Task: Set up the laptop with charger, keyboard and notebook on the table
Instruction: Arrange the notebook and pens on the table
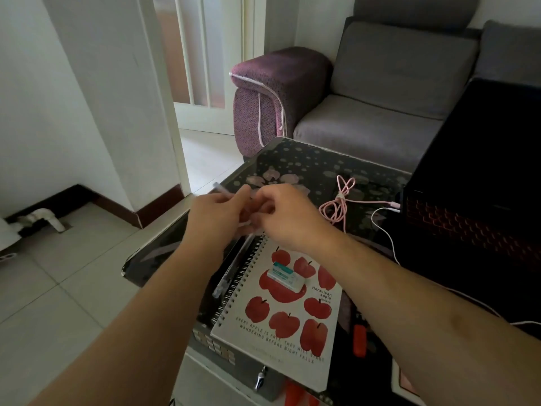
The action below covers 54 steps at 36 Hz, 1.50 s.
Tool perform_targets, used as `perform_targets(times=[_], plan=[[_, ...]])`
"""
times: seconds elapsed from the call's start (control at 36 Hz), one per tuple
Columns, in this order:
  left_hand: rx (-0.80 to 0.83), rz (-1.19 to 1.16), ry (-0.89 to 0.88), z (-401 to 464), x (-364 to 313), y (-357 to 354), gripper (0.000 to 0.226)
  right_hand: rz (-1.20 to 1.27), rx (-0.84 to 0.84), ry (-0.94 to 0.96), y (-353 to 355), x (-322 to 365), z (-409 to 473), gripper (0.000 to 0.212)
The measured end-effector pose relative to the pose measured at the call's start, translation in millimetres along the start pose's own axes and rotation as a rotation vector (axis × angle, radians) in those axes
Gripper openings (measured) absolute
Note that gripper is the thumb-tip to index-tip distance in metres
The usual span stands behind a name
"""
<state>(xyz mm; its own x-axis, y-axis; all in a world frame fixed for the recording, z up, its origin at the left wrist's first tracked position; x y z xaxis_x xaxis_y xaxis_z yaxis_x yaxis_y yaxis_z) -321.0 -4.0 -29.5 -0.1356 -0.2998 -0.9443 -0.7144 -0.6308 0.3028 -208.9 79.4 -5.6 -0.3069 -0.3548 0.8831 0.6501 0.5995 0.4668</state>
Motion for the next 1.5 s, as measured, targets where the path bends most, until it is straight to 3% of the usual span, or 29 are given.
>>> perform_targets(times=[0.17, 0.25, 0.36, 0.67, 0.81, 0.86, 0.97, 1.11, 1.17, 1.28, 1.36, 1.47, 1.5], plan=[[-0.051, 0.287, -0.159, 0.2, -9.7, -5.8, 0.012, -0.096, -0.06, -0.04, 21.6, -18.8, -5.4, 0.014], [-0.002, 0.559, -0.271, 5.6, -15.5, -9.3, 0.027, -0.177, -0.179, -0.077, 35.7, -29.9, -8.4, 0.016], [0.058, 0.854, -0.3, 20.6, -13.3, -12.4, 0.041, -0.307, -0.215, -0.125, 44.2, -42.2, -17.7, 0.012], [-0.128, 0.834, -0.258, 34.8, -14.2, -25.3, 0.026, -0.326, -0.223, -0.178, 62.7, -41.8, -43.3, 0.005], [-0.141, 0.819, -0.321, 31.7, -27.5, -19.3, 0.013, -0.356, -0.045, -0.313, 52.8, -40.9, -59.3, 0.013], [-0.095, 0.895, -0.3, 28.3, -36.8, -13.6, 0.012, -0.363, 0.003, -0.352, 47.6, -41.6, -65.6, 0.018], [0.198, 1.221, -0.156, 6.4, -38.9, -5.5, 0.021, -0.421, 0.025, -0.391, 42.5, -41.2, -76.2, 0.025], [0.376, 1.357, -0.032, -25.1, -10.9, -1.4, 0.016, -0.446, 0.081, -0.418, 34.4, -30.9, -97.8, 0.01], [0.377, 1.36, -0.055, -33.2, -7.2, -1.5, 0.014, -0.462, 0.073, -0.411, 32.1, -25.8, -107.8, 0.015], [0.296, 1.391, -0.147, -45.9, -11.5, 3.0, 0.016, -0.469, 0.084, -0.394, 22.6, -18.0, -126.0, 0.004], [0.237, 1.39, -0.168, -55.0, -16.0, 6.0, 0.022, -0.484, 0.043, -0.355, 19.7, -11.7, -135.6, 0.019], [0.236, 1.377, -0.165, -58.6, -15.8, 6.5, 0.02, -0.548, -0.047, -0.248, 18.7, 4.0, -135.1, 0.014], [0.248, 1.379, -0.156, -58.4, -14.3, 6.6, 0.02, -0.568, -0.035, -0.214, 15.2, 5.4, -132.3, 0.023]])
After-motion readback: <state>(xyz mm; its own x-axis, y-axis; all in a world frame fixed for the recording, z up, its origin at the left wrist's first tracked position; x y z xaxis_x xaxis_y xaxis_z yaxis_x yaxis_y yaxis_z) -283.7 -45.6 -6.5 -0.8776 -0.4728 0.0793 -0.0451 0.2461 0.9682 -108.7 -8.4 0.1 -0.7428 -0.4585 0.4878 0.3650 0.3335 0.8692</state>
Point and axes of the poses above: each hand's wrist, its own z-axis towards the middle knuckle, its own y-axis out of the back of the hand, x = y × z, the point moved 6 cm from there along z, towards the middle knuckle, and after that the axes turned 13 degrees about z, right-handed, at the moved point
